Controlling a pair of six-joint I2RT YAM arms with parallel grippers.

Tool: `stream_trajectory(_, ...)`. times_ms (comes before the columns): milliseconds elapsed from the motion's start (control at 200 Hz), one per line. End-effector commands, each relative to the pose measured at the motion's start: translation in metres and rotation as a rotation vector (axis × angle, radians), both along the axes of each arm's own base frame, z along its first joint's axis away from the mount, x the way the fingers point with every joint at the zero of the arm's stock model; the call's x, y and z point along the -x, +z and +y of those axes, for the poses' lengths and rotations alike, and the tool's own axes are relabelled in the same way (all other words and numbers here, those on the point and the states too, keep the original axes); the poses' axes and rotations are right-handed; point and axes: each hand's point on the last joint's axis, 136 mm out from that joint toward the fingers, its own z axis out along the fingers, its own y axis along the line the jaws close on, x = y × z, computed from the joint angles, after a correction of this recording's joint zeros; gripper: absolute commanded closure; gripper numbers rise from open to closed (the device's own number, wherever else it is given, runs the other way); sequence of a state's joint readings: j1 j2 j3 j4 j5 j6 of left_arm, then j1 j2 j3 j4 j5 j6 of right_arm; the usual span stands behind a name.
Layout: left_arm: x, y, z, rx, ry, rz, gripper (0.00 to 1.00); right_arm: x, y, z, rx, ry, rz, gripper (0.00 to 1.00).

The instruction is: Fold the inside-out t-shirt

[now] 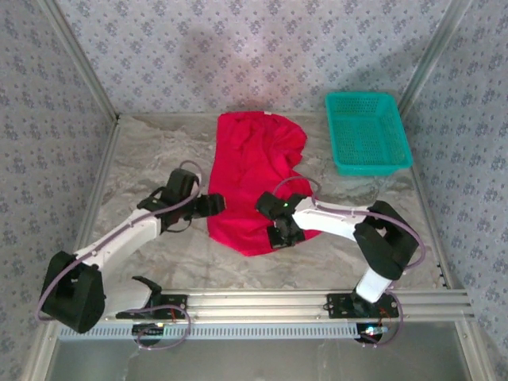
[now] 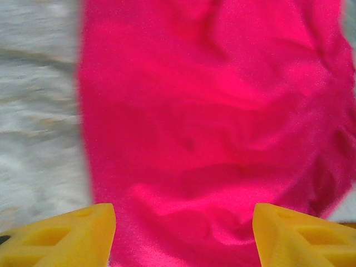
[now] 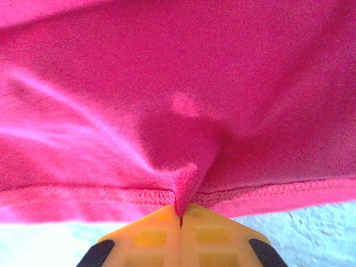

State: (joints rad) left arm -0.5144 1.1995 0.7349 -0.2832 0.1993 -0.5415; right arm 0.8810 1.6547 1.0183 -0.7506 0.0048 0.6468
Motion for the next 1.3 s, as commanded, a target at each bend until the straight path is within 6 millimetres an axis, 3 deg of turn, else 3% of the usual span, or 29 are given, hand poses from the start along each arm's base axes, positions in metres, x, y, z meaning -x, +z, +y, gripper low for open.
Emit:
stream_trajectory(0, 0.008, 0.022, -0.043, 0.022, -0.243, -0.224, 0.33, -0.007, 0.058, 0.007, -0.114, -0.008, -0.047, 1.0)
stream_trajectory(145, 0.029, 0.031, -0.079, -0.008, -0.443, -0.382, 0.28, -0.019, 0.098, 0.018, -0.287, -0.004, -0.07, 1.0)
stream_trajectory(305, 0.051, 0.034, -0.109, -0.054, -0.607, -0.504, 0.16, -0.032, 0.115, 0.02, -0.369, -0.025, -0.068, 1.0)
stream_trajectory(335, 0.053, 0.033, -0.113, -0.055, -0.619, -0.517, 0.16, -0.032, 0.116, 0.02, -0.381, -0.027, -0.063, 1.0)
stream_trajectory(365, 0.053, 0.032, -0.117, -0.053, -0.627, -0.521, 0.15, -0.039, 0.129, 0.026, -0.416, -0.029, -0.085, 1.0)
stream_trajectory(450, 0.056, 0.025, -0.13, -0.046, -0.659, -0.516, 0.15, -0.045, 0.134, 0.027, -0.45, -0.05, -0.08, 1.0)
stream_trajectory(580, 0.048, 0.003, -0.139, -0.112, -0.663, -0.511, 0.15, -0.056, 0.145, 0.024, -0.489, -0.088, -0.095, 1.0)
stream_trajectory(750, 0.013, -0.021, -0.13, -0.274, -0.574, -0.551, 0.17, -0.063, 0.166, 0.02, -0.559, -0.118, -0.129, 1.0)
stream_trajectory(810, 0.0, -0.025, -0.123, -0.304, -0.539, -0.543, 0.23, -0.064, 0.173, 0.016, -0.569, -0.125, -0.144, 1.0)
stream_trajectory(925, -0.02, -0.031, -0.103, -0.342, -0.481, -0.504, 0.46, -0.068, 0.183, -0.001, -0.566, -0.158, -0.182, 1.0)
stream_trajectory(1049, -0.027, -0.023, -0.084, -0.348, -0.427, -0.492, 0.67, -0.077, 0.185, -0.026, -0.527, -0.215, -0.233, 1.0)
stream_trajectory(1089, -0.026, -0.019, -0.082, -0.342, -0.423, -0.487, 0.79, -0.082, 0.185, -0.031, -0.517, -0.233, -0.253, 1.0)
stream_trajectory(1134, -0.026, -0.015, -0.082, -0.339, -0.416, -0.475, 1.0, -0.088, 0.184, -0.032, -0.508, -0.242, -0.27, 1.0)
stream_trajectory(1209, -0.025, -0.007, -0.084, -0.32, -0.4, -0.426, 1.0, -0.1, 0.18, -0.034, -0.478, -0.245, -0.292, 1.0)
stream_trajectory(1299, -0.028, 0.014, -0.096, -0.239, -0.353, -0.364, 1.0, -0.13, 0.177, -0.044, -0.41, -0.255, -0.356, 1.0)
